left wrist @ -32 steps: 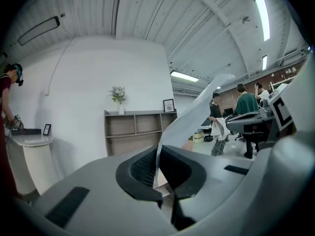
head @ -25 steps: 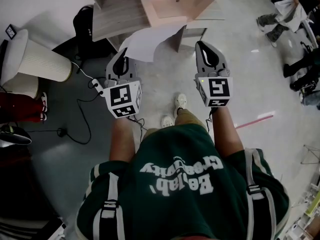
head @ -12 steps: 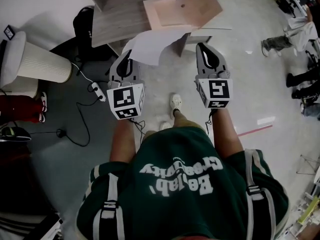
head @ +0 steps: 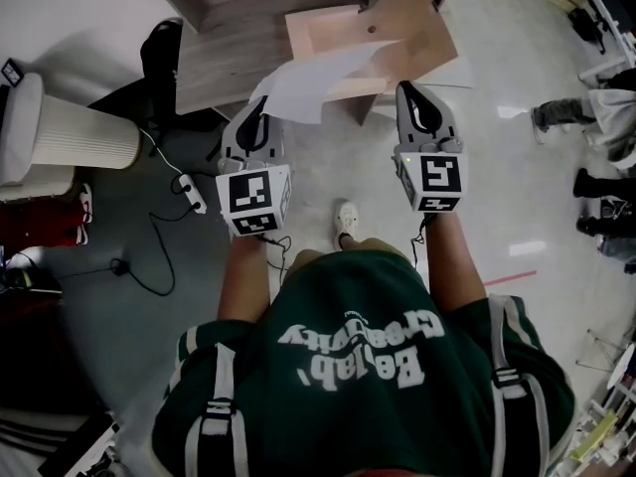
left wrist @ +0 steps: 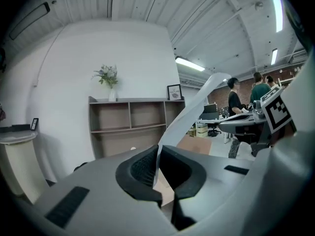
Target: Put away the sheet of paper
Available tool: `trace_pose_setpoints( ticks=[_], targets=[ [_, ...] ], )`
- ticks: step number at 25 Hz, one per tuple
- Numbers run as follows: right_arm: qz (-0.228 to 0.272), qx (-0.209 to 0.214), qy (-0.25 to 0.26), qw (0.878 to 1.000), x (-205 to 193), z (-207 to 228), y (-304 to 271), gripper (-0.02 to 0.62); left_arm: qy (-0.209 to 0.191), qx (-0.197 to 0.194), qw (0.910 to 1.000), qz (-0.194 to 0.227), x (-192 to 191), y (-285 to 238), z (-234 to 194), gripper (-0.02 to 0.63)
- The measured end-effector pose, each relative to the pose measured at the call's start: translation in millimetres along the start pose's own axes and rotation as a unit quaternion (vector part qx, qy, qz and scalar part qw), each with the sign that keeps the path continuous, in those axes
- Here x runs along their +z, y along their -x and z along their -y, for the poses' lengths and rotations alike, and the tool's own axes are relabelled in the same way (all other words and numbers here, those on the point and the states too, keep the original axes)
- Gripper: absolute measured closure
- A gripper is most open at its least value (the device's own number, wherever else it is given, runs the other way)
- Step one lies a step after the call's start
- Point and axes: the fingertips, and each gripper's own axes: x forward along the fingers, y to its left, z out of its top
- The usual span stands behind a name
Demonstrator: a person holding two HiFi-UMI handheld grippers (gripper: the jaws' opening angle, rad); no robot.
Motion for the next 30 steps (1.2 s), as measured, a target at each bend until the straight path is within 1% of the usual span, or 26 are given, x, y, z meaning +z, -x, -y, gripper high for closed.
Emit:
trace_pose_setpoints(
  ticks=[5,10,14,19,25,30],
  targets=[
    [0.001,0.006,0.005,1.000,-6.2,35.0,-31.7,0.560,-0.005,0.002,1.0000,-0.004,3.7,-41.1,13.5,0.588],
    [0.006,0.006,0.009,1.000,-8.6,57.6,-42.3,0.560,-0.016,0.000,0.9998,-0.010,4.4,-63.9,25.9,0.588],
    [0.004,0.004,0.054,0.999,-6.5,65.9,-44.5,0.560,-0.022,-0.003,0.9997,-0.013,8.4,-75.7,33.5,0.588],
    [0.001,0.012,0.053,0.999,-5.7,70.8,-51.2,0.560,-0.020,-0.009,0.9996,-0.018,10.8,-90.1,38.8,0.588],
    [-0.016,0.002,0.055,0.998,-18.7,76.9,-72.8,0.560,-0.003,-0.022,0.9992,-0.033,-3.4,-116.0,31.3,0.588],
    [-0.034,-0.007,0.049,0.998,-29.8,84.4,-108.8,0.560,0.025,-0.048,0.9970,-0.055,-18.0,-153.2,20.2,0.588]
  ],
)
